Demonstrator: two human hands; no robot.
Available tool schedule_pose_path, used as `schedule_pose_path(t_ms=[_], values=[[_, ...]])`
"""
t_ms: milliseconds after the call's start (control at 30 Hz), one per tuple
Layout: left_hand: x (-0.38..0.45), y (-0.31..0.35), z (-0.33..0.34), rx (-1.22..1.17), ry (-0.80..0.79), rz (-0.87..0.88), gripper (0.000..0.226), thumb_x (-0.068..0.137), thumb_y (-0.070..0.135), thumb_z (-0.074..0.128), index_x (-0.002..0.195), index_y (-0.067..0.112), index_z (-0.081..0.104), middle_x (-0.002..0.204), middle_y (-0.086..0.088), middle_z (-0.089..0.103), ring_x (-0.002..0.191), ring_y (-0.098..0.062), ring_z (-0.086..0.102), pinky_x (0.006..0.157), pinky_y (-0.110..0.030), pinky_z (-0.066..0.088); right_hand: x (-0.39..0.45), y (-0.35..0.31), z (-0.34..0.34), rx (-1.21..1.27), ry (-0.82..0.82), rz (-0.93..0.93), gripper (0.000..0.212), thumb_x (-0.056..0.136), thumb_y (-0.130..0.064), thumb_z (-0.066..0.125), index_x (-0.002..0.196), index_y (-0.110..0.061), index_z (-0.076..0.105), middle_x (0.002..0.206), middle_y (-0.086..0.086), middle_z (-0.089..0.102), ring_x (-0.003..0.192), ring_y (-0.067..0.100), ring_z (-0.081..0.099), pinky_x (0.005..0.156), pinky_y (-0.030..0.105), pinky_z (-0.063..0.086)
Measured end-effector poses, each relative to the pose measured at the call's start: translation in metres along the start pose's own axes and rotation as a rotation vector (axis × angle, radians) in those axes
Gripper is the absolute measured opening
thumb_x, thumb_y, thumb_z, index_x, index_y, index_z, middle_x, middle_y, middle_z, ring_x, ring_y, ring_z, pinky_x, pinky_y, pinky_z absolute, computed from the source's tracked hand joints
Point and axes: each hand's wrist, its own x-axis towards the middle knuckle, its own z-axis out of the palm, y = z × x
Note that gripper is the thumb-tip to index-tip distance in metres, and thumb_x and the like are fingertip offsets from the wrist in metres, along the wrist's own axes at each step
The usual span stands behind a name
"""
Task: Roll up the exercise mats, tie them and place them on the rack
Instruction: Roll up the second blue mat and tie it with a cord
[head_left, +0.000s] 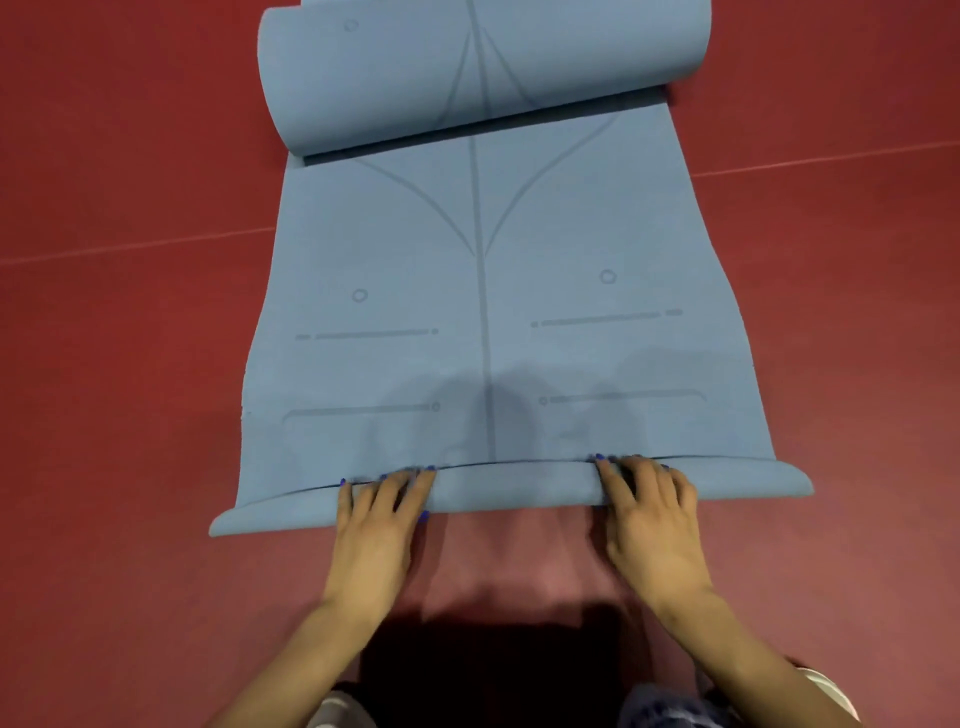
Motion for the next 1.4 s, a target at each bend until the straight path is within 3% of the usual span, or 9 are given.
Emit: schedule_pose_path(t_ms=[100,233,433,600,733,1000,1133,1300,1400], values=[[-0.009,0.009,0.004,0.034,0.026,-0.003,0.076,0.063,-0.001,0.045,0.137,0.014,0.041,0.125,-0.011,0.048,0.114,-0.031,0.044,0.102,-0.071,0.026,0.004,-0.015,0.001,0.069,0.005,-0.097,0.054,0.071,-0.019,0.042,0.119,-0.005,0.063,0.113,0.016,0.054,0.108,0.030,0.048,0.099,0.045,0.031],[-0.015,0.021,0.019,0.068,-0.005,-0.041,0.056,0.091,0.040,0.037,0.135,0.007,0.049,0.118,-0.013,0.050,0.113,-0.031,0.045,0.108,-0.068,0.014,-0.003,-0.044,0.014,0.170,0.031,-0.271,0.040,0.080,-0.021,0.057,0.117,-0.007,0.062,0.118,0.011,0.046,0.101,0.028,0.048,0.095,0.041,0.036],[0.012,0.024,0.022,0.035,0.048,-0.013,0.045,0.091,0.034,0.038,0.120,0.009,0.061,0.104,-0.010,0.062,0.093,-0.030,0.055,0.095,-0.051,0.035,0.009,-0.053,0.030,0.167,0.044,-0.156,0.039,0.085,-0.029,0.050,0.111,-0.005,0.067,0.101,0.012,0.063,0.093,0.024,0.046,0.086,0.035,0.034],[0.038,0.006,0.016,-0.001,0.102,0.151,0.039,0.092,0.041,0.039,0.108,0.019,0.067,0.095,-0.005,0.062,0.083,-0.027,0.056,0.080,-0.040,0.032,0.028,-0.047,0.026,0.220,-0.071,-0.142,0.041,0.087,-0.034,0.046,0.114,-0.010,0.067,0.102,0.008,0.063,0.092,0.024,0.047,0.082,0.035,0.032],[0.050,0.029,0.019,0.083,0.143,0.185,0.034,0.090,0.035,0.041,0.078,0.011,0.062,0.080,-0.008,0.056,0.070,-0.027,0.053,0.072,-0.037,0.030,0.029,-0.044,0.026,0.200,-0.158,-0.152,0.042,0.082,-0.039,0.044,0.110,-0.019,0.069,0.099,-0.002,0.064,0.085,0.026,0.057,0.080,0.034,0.031],[0.027,0.041,0.032,0.046,0.059,0.092,0.044,0.092,0.043,0.036,0.080,0.011,0.064,0.077,-0.006,0.058,0.066,-0.025,0.051,0.068,-0.035,0.029,0.004,-0.047,0.034,0.285,-0.231,-0.056,0.040,0.067,-0.028,0.066,0.106,-0.023,0.070,0.091,-0.003,0.059,0.085,0.018,0.049,0.076,0.027,0.022],[0.023,0.039,0.034,-0.064,-0.015,0.049,0.053,0.093,0.055,0.030,0.087,0.014,0.064,0.082,-0.003,0.056,0.070,-0.024,0.050,0.067,-0.034,0.034,0.011,-0.041,0.033,0.519,-0.287,0.011,0.032,0.067,-0.027,0.071,0.099,-0.026,0.074,0.084,-0.005,0.058,0.082,0.009,0.044,0.077,0.024,0.022],[0.035,0.030,0.022,-0.384,-0.333,-0.059,0.085,0.075,0.084,0.023,0.098,0.012,0.061,0.099,-0.004,0.056,0.092,-0.028,0.048,0.078,-0.035,0.033,0.033,-0.035,0.022,0.605,-0.500,0.060,0.027,0.072,-0.031,0.076,0.098,-0.026,0.076,0.087,0.005,0.061,0.090,0.026,0.059,0.080,0.029,0.034],[0.051,0.033,0.008,-0.325,-0.489,-0.048,0.051,0.086,0.062,0.051,0.101,0.013,0.057,0.109,0.000,0.054,0.105,-0.026,0.045,0.086,-0.031,0.028,0.042,-0.037,0.010,0.538,-0.617,0.059,0.034,0.076,-0.032,0.076,0.110,-0.031,0.071,0.103,0.002,0.062,0.104,0.020,0.056,0.088,0.025,0.034]])
